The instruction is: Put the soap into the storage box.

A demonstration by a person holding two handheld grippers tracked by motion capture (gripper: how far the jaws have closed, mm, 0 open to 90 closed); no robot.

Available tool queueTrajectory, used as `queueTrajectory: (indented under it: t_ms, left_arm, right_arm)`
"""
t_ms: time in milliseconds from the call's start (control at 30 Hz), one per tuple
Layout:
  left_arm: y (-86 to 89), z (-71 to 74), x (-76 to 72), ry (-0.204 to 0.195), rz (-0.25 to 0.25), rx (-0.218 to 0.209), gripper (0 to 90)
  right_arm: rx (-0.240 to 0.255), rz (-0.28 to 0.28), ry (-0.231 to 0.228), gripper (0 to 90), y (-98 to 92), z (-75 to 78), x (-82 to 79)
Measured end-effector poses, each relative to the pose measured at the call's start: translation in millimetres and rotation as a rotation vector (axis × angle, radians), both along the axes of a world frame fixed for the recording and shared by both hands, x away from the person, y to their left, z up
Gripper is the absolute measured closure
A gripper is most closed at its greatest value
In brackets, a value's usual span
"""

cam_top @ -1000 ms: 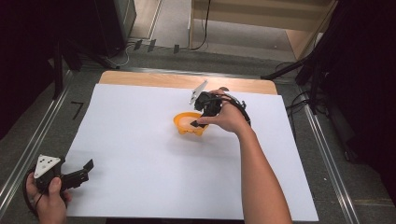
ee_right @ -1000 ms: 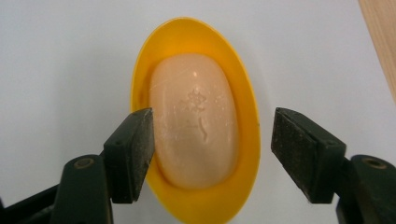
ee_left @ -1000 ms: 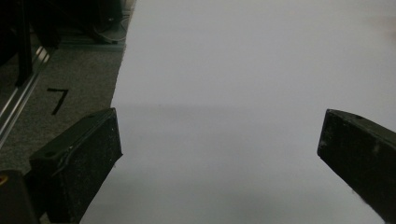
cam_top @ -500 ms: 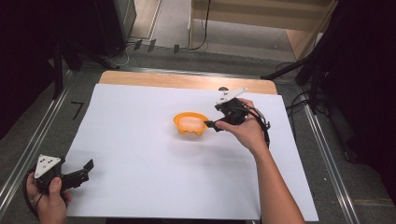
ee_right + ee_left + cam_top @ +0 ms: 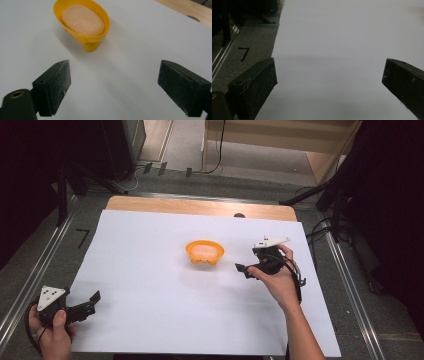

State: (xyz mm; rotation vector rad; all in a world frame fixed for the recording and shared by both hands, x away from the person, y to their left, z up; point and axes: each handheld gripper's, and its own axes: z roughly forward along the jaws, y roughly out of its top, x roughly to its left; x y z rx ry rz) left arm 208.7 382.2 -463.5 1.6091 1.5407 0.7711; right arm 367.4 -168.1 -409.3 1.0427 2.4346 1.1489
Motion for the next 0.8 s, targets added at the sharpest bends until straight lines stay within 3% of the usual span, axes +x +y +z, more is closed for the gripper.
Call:
queueTrajectory:
  t_ms: [200, 800]
  left_arm:
    - [-0.3, 0.1, 0.0, 0.002, -0.001, 0.002, 0.1]
    - [-0.9, 0.2, -0.1, 0.003, -0.001, 0.011, 0.0]
  right_arm:
    - [0.048, -0.023, 0.021, 0.0, -17.5, -14.4, -15.3]
    - [0.104, -0.156, -0.011, 0.0, -79.0, -50.3, -70.1]
